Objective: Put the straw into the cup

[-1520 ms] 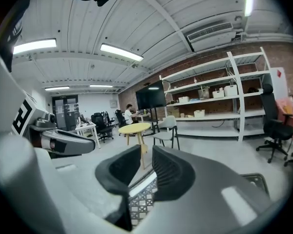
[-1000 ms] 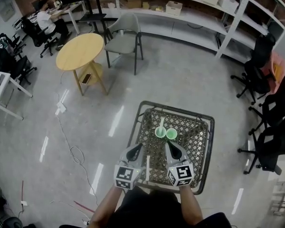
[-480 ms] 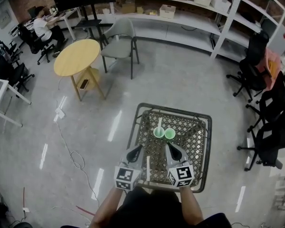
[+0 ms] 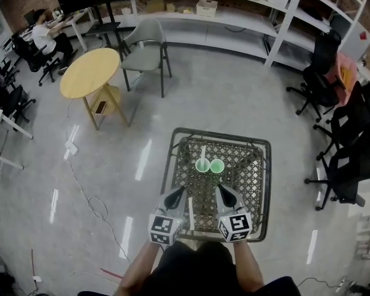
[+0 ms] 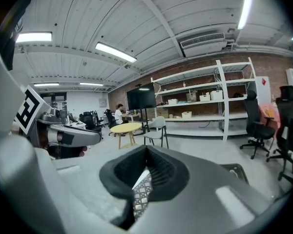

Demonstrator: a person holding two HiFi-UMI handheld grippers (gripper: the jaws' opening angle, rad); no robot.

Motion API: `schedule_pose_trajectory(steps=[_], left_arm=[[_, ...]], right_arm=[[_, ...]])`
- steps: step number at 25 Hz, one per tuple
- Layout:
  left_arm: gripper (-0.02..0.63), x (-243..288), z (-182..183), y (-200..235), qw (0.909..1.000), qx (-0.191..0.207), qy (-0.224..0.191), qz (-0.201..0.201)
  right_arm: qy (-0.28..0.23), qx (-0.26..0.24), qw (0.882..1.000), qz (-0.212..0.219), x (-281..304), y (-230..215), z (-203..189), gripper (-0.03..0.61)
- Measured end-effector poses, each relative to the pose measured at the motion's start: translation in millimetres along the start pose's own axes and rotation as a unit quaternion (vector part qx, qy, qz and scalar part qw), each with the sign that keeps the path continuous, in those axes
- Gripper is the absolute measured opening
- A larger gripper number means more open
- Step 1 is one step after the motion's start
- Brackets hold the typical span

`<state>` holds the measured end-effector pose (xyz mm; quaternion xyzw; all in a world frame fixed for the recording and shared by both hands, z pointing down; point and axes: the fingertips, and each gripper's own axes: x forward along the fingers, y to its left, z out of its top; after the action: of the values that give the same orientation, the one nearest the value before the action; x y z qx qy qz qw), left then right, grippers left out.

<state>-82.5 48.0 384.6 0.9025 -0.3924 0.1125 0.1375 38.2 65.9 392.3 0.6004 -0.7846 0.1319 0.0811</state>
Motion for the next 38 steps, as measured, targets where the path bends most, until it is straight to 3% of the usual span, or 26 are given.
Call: schedule_pose_trajectory(steps=[10, 30, 38], left_arm=[[0.006, 20.1, -53.9, -1.7, 0.9983, -0.018, 0.052, -0.018], [0.006, 49.9, -209.8, 1.0, 0.9830, -0.091, 0.155, 0.034], [0.006, 63.1, -249.0, 1.9, 0.9760, -0.108, 0.183, 0.048]], right_arm=[[0.047, 0.016, 0.999, -0.021, -0.9, -17.2, -50.7, 0.003], [0.154, 0.042, 0.986, 0.048, 40.4, -38.0, -187.1, 0.003], [0.177, 0.056, 0.980, 0.069, 50.1, -37.8, -227.5, 0.003]])
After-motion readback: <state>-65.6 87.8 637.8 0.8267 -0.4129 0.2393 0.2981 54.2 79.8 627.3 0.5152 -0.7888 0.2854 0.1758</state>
